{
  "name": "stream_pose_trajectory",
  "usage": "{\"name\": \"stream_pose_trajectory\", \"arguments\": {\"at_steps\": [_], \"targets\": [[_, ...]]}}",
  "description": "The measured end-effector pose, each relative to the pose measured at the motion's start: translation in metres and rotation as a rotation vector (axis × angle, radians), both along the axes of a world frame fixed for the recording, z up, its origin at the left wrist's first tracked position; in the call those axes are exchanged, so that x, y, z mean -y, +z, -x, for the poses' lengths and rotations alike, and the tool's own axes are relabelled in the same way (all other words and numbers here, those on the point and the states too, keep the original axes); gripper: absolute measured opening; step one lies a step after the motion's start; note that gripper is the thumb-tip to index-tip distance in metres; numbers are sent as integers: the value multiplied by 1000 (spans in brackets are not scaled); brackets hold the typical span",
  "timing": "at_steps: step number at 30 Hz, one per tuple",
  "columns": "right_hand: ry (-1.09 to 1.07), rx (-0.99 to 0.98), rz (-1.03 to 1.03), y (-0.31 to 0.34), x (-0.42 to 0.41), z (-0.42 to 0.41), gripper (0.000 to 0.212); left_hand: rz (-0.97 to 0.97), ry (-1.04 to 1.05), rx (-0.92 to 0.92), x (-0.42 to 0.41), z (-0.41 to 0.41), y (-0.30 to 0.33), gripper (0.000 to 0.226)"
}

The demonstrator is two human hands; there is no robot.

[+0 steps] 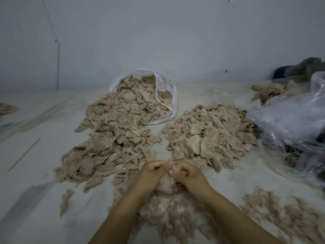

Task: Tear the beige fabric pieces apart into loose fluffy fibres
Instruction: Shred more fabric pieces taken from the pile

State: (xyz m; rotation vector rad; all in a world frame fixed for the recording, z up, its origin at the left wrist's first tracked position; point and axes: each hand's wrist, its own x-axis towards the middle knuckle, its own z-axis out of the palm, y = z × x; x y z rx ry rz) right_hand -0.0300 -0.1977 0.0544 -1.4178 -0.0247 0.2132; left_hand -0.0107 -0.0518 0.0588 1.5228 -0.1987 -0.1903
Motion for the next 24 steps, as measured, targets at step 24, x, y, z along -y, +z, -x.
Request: {"name": "stream_pose_trajectory", "arguments": {"at_steps": [24], "targets": [[221, 375, 1033, -25, -20, 8, 17, -776, -167, 251, -59, 7, -19, 25]]}}
